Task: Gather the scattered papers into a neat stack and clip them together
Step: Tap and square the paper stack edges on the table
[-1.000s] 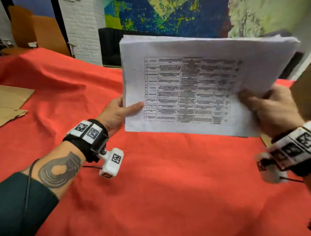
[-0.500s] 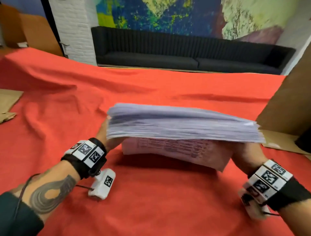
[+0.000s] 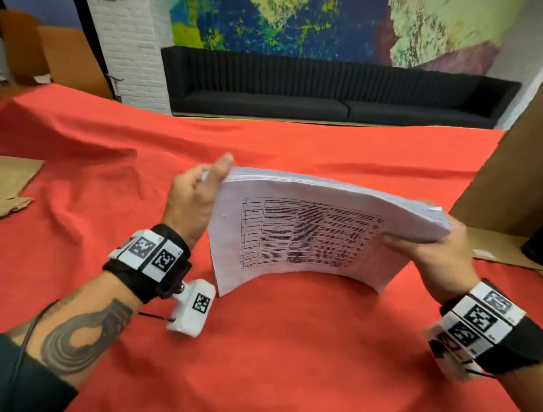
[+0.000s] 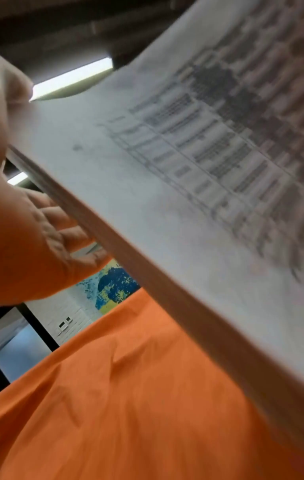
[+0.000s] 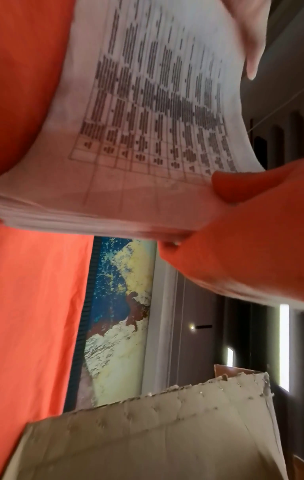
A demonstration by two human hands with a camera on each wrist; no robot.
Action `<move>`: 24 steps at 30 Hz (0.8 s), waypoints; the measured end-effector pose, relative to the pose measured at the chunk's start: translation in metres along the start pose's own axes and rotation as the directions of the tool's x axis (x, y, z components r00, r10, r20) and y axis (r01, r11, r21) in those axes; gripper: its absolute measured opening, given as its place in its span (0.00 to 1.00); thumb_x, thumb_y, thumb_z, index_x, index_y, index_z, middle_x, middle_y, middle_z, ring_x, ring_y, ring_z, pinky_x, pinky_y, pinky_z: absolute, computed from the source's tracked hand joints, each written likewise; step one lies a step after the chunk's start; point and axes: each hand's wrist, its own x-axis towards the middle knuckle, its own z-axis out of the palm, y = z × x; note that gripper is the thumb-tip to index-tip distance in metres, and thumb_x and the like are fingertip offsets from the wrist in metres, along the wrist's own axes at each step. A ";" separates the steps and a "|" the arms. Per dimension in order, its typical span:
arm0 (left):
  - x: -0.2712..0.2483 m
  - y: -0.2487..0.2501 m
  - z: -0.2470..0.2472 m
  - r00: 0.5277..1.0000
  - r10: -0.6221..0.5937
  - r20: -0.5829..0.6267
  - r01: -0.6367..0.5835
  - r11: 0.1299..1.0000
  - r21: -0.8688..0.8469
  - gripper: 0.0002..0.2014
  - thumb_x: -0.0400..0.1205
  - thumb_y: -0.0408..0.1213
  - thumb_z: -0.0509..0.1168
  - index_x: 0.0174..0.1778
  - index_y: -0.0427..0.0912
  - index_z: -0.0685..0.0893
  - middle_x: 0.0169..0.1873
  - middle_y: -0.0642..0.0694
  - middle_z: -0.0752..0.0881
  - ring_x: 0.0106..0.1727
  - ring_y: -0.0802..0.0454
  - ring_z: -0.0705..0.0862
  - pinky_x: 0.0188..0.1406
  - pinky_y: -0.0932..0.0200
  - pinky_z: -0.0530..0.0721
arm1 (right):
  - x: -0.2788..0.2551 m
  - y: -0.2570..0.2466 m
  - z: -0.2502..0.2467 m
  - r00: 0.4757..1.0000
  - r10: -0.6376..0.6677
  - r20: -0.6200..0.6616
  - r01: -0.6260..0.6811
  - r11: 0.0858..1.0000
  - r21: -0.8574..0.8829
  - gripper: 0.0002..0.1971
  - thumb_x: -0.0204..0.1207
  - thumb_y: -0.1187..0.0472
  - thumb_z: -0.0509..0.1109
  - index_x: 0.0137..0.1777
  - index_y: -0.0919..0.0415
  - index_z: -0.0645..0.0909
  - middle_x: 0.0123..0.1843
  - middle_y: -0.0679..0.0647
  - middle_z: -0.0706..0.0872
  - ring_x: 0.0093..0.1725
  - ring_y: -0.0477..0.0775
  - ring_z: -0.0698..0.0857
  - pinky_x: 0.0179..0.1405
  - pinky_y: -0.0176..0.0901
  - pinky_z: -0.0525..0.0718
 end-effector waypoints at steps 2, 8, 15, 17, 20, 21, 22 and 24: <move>0.009 0.017 0.005 0.999 0.019 -0.040 -0.021 0.998 -0.062 0.37 0.71 0.72 0.69 0.43 0.34 0.87 0.37 0.39 0.92 0.38 0.47 0.85 0.45 0.49 0.81 | 0.002 -0.013 0.000 0.993 -0.112 -0.029 0.104 0.976 -0.192 0.34 0.59 0.74 0.88 0.66 0.56 0.83 0.56 0.52 0.90 0.54 0.42 0.87 0.64 0.44 0.85; 0.028 0.019 0.023 0.996 0.012 -0.093 0.000 0.992 0.128 0.07 0.75 0.41 0.75 0.32 0.47 0.91 0.33 0.52 0.90 0.36 0.60 0.82 0.43 0.61 0.80 | 0.011 -0.018 -0.003 0.977 -0.208 0.043 0.211 0.937 -0.279 0.38 0.64 0.73 0.87 0.74 0.53 0.81 0.63 0.55 0.88 0.61 0.43 0.86 0.66 0.30 0.80; 0.024 0.018 0.014 0.984 -0.161 -0.070 0.160 0.987 -0.023 0.08 0.78 0.39 0.70 0.36 0.43 0.93 0.36 0.47 0.89 0.38 0.50 0.83 0.39 0.56 0.78 | 0.026 -0.037 -0.011 0.954 -0.235 0.188 0.301 0.706 -0.642 0.35 0.70 0.57 0.84 0.77 0.40 0.78 0.79 0.46 0.80 0.78 0.52 0.79 0.80 0.57 0.75; 0.021 0.018 0.014 0.984 -0.180 -0.008 0.179 0.983 -0.042 0.11 0.79 0.39 0.67 0.37 0.42 0.94 0.35 0.46 0.90 0.36 0.49 0.85 0.36 0.57 0.79 | 0.033 -0.044 -0.011 0.942 -0.125 0.312 0.325 0.576 -0.750 0.41 0.70 0.49 0.81 0.84 0.37 0.69 0.85 0.45 0.72 0.83 0.57 0.73 0.81 0.65 0.72; 0.020 0.020 0.015 0.984 -0.175 0.023 0.176 0.982 -0.064 0.15 0.82 0.38 0.64 0.34 0.43 0.94 0.32 0.47 0.92 0.33 0.52 0.86 0.35 0.59 0.81 | 0.043 -0.060 -0.004 0.926 0.044 0.375 0.345 0.304 -0.888 0.40 0.74 0.39 0.72 0.86 0.33 0.59 0.89 0.42 0.64 0.86 0.58 0.68 0.83 0.73 0.62; 0.019 0.021 0.015 0.985 -0.172 0.020 0.173 0.983 -0.066 0.15 0.82 0.40 0.65 0.35 0.42 0.94 0.32 0.47 0.91 0.32 0.52 0.86 0.35 0.59 0.80 | 0.046 -0.064 -0.001 0.925 0.078 0.373 0.352 0.197 -0.915 0.42 0.75 0.37 0.70 0.87 0.34 0.54 0.90 0.42 0.60 0.87 0.58 0.65 0.83 0.74 0.58; 0.019 0.021 0.016 0.985 -0.171 0.022 0.172 0.983 -0.063 0.16 0.83 0.44 0.66 0.36 0.42 0.93 0.32 0.46 0.90 0.32 0.51 0.85 0.36 0.58 0.81 | 0.049 -0.068 0.002 0.916 0.109 0.387 0.373 0.129 -0.919 0.45 0.76 0.36 0.69 0.89 0.35 0.49 0.90 0.43 0.58 0.87 0.59 0.63 0.83 0.74 0.57; 0.019 0.016 0.014 0.986 -0.162 0.043 0.165 0.984 -0.071 0.21 0.82 0.56 0.69 0.40 0.41 0.93 0.36 0.44 0.91 0.36 0.50 0.87 0.42 0.55 0.83 | 0.057 -0.072 0.006 0.886 0.203 0.418 0.388 0.172 -0.906 0.46 0.76 0.37 0.68 0.88 0.35 0.44 0.88 0.45 0.63 0.85 0.60 0.68 0.82 0.69 0.67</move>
